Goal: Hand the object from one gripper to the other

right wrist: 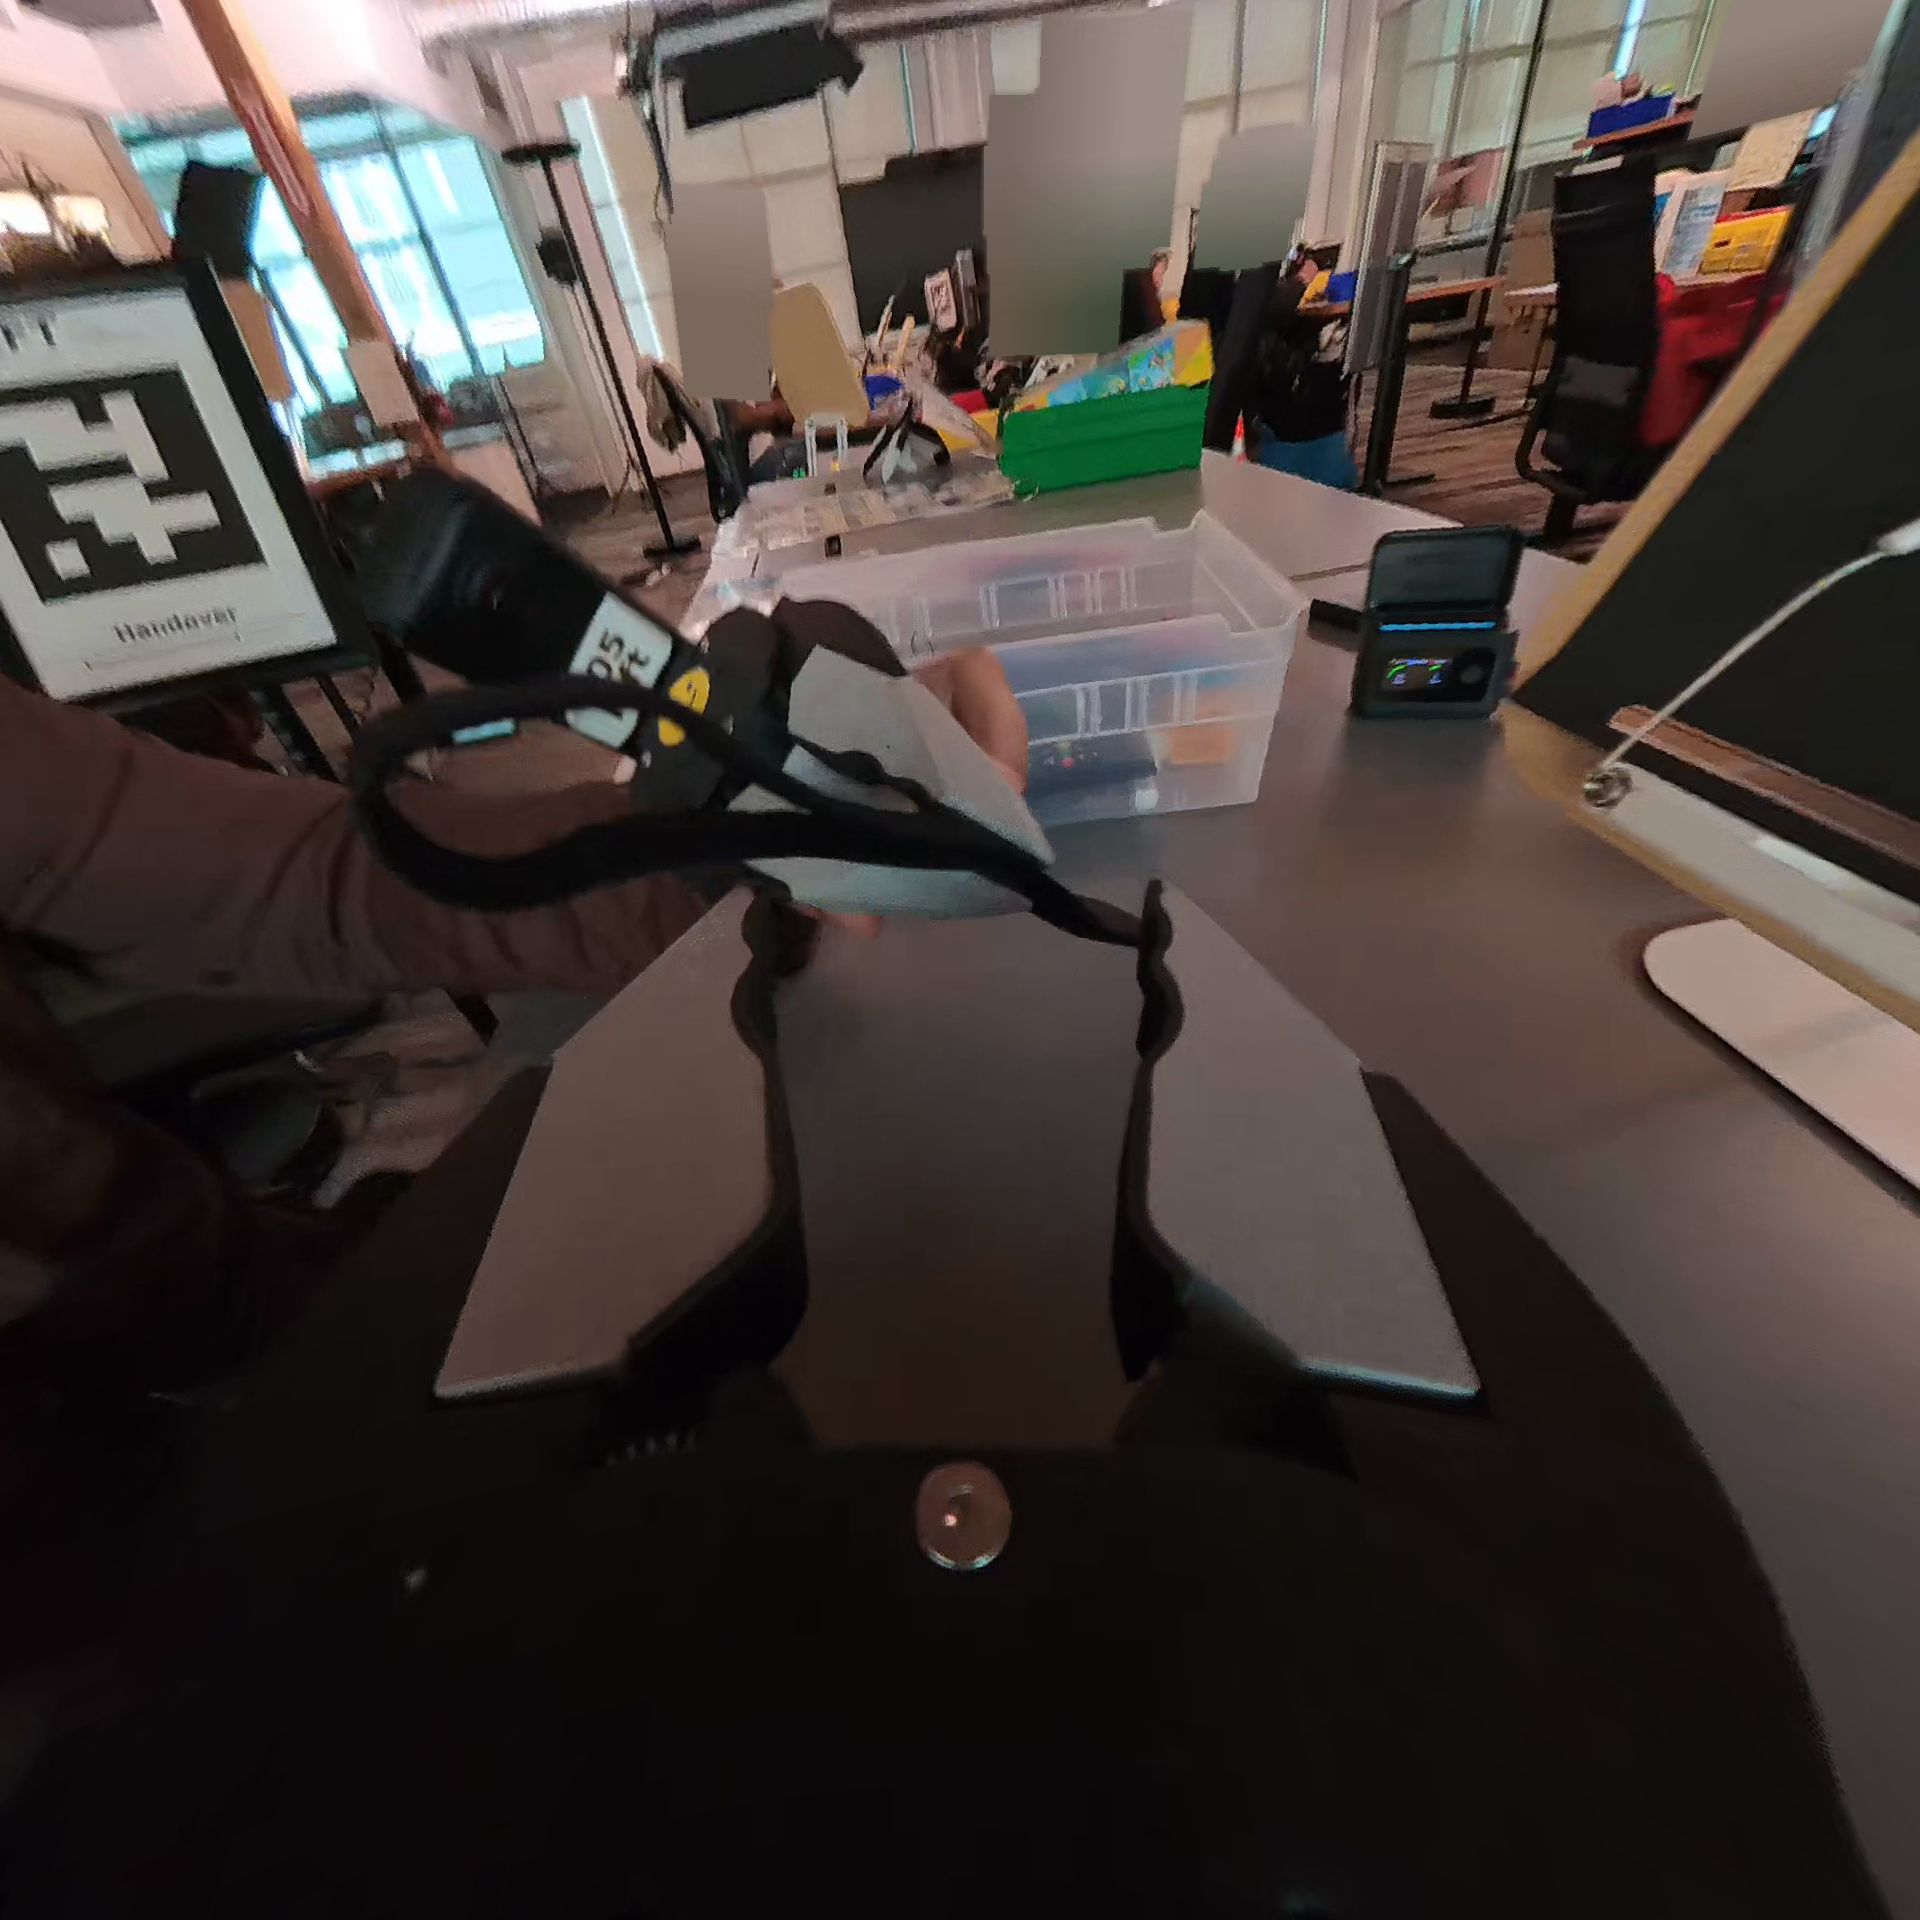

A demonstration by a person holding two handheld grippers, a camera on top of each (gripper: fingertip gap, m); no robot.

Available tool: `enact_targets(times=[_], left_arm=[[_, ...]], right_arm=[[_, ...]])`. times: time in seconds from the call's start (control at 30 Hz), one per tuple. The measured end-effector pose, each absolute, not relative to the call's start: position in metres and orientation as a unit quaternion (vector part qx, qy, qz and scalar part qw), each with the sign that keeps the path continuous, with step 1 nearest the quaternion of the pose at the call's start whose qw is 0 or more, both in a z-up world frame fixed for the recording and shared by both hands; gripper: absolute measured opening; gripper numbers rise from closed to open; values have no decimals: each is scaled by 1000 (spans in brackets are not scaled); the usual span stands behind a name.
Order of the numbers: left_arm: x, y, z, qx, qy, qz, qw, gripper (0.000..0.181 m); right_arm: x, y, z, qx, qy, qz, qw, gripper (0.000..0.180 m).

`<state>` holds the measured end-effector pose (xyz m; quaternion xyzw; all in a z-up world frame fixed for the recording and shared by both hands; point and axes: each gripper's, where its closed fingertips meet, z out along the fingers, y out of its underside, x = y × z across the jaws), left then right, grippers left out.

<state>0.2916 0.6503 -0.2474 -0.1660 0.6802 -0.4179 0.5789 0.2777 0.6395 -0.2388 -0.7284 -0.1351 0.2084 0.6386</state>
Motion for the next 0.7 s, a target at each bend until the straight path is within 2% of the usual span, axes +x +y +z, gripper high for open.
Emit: enact_targets(times=[0.03,0.1,0.17,0.23,0.33,0.43,0.5,0.57,0.7], left_arm=[[292,650,-248,-157,681,-400,593,2],[292,653,-245,-107,674,-327,654,2],[289,651,-246,-28,669,-241,702,2],[288,650,-246,19,662,-184,726,2],[285,651,-244,33,660,-181,729,2],[283,653,-242,35,659,-179,730,3],[282,651,-241,38,658,-184,729,2],[282,647,-244,38,664,-198,720,2],[284,644,-249,28,674,-210,708,1]], right_arm=[[273,640,-244,-737,-151,200,628,67],[268,639,-257,-760,-169,184,600,56],[266,639,-268,-778,-163,204,572,56],[262,638,-275,-783,-148,255,547,61],[252,632,-273,-769,-132,343,523,72],[246,629,-261,-738,-130,392,533,73],[251,635,-263,-745,-129,358,548,78],[268,646,-260,-750,-136,254,595,78],[270,643,-237,-708,-181,117,673,73]])
